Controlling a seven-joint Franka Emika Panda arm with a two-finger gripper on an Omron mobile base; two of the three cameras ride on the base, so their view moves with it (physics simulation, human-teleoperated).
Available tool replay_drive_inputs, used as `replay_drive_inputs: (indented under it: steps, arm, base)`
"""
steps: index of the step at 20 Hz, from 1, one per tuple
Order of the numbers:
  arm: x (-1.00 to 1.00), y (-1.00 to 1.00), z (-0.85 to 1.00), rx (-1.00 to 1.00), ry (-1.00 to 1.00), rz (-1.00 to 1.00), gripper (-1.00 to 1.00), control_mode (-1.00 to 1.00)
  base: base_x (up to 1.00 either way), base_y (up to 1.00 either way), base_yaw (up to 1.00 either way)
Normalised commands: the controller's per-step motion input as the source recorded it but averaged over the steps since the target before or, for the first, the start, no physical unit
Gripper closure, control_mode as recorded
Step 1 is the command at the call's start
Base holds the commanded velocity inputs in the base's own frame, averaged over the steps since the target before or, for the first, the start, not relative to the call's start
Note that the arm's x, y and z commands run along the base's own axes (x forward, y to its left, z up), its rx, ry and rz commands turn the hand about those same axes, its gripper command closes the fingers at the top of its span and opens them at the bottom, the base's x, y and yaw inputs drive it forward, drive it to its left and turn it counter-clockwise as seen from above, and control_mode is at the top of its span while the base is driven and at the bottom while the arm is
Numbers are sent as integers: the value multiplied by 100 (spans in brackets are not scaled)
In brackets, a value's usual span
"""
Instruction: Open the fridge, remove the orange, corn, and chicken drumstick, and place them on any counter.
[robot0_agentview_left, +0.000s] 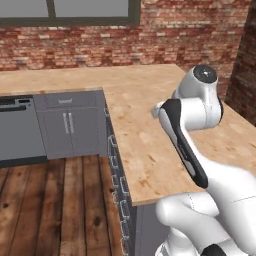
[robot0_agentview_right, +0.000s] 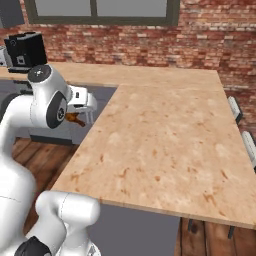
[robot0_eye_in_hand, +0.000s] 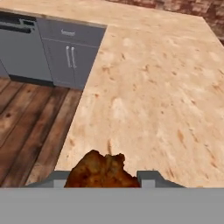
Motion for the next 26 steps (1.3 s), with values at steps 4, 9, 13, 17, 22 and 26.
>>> replay_drive_inputs:
  steps: [4, 9, 13, 17, 22, 26]
  arm:
    - [40, 0, -69, 0, 19, 0, 100, -100]
    - [48, -10, -79, 0, 21, 6, 100, -100]
    - [50, -18, -99, 0, 23, 15, 100, -100]
    - [54, -8, -100, 0, 27, 17, 100, -100]
    - [38, 0, -86, 0, 22, 10, 100, -100]
    - [9, 2, -70, -2, 8, 0, 100, -100]
  base:
    - [0, 0, 0]
    - [0, 0, 0]
    - [0, 0, 0]
    - [0, 0, 0]
    - [0, 0, 0]
    - [0, 0, 0]
